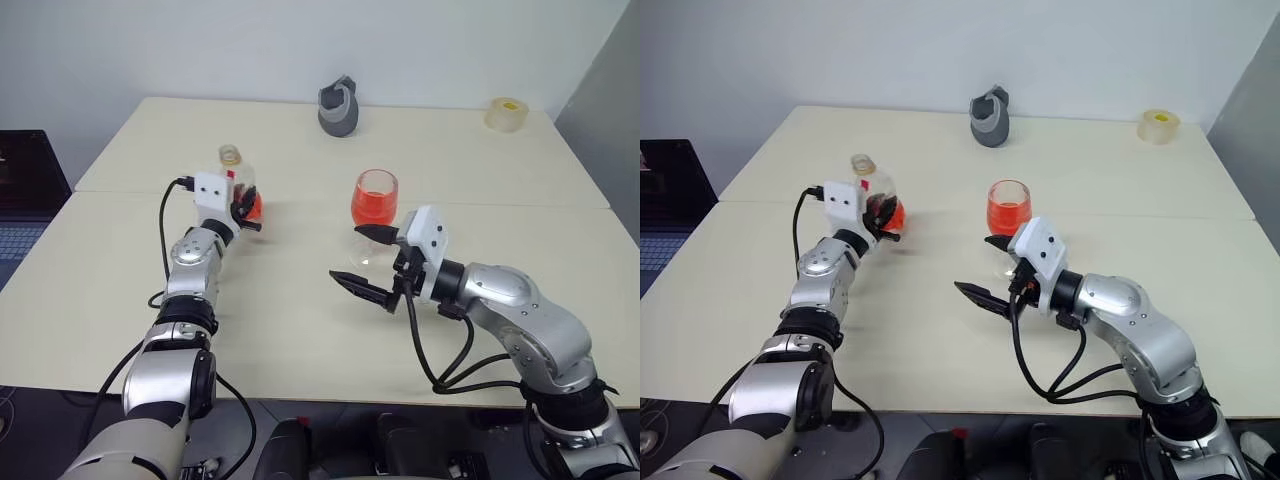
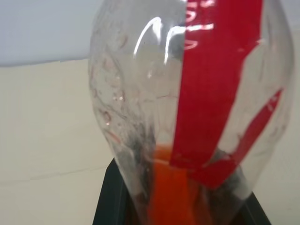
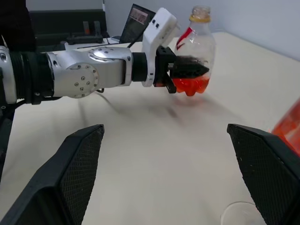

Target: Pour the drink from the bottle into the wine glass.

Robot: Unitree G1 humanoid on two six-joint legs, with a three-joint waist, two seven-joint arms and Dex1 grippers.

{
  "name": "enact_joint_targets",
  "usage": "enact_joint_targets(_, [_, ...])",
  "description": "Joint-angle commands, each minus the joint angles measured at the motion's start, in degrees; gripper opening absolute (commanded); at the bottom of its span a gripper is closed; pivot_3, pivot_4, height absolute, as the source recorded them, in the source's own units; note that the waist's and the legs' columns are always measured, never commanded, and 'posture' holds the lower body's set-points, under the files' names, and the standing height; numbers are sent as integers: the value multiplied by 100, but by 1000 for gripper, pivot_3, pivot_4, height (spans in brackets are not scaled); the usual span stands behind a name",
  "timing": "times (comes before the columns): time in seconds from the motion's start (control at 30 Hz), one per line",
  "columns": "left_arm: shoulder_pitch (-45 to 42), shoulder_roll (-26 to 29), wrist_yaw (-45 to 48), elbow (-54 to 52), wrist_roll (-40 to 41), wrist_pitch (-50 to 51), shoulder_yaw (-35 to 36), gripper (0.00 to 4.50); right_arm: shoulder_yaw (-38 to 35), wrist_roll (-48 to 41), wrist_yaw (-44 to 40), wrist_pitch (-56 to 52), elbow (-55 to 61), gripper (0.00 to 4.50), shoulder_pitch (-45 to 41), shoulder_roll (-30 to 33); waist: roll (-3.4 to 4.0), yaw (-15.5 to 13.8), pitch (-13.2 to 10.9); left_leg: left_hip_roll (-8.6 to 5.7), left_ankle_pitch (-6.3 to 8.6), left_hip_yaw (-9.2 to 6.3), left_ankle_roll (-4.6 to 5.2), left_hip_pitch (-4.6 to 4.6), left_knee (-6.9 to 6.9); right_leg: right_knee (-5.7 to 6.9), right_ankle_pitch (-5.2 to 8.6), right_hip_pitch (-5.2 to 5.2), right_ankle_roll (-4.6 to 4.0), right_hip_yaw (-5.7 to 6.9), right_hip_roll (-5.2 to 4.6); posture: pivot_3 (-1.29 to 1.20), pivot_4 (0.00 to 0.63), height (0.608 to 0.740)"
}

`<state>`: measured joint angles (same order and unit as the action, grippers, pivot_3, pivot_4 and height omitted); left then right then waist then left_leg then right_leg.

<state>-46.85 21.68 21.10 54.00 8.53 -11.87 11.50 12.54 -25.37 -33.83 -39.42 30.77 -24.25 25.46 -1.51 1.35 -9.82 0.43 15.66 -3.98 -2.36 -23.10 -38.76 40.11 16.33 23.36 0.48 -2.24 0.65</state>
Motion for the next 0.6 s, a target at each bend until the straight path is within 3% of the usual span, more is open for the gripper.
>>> enact_joint_targets(0.03, [-24,35,-110,-2,72,-190,137,746,38,72,-81,168,22,4500,-175,-57,-2,0,1,0,0,-2,0,0,-1,0,0,-1,0,2,0,0,150,740])
enact_joint_targets(0.3, [-49,64,-108,776,-16,-371,126,746,143,144,-190,147,-35,4500,-228,-121,-4,30,7,2,1,-3,1,4,2,1,0,-2,0,6,2,0,150,740])
enact_joint_targets(0.33, [-53,70,-115,831,-17,-391,130,1486,137,138,-193,140,-26,4500,-223,-116,-5,30,9,2,1,-3,1,6,2,1,0,-4,0,6,2,0,150,740])
enact_joint_targets(0.6, [148,33,4,689,70,-578,177,4030,48,-4,-227,4,132,4500,-176,-43,-5,32,10,3,1,-3,1,8,4,1,0,-5,0,5,3,0,150,740])
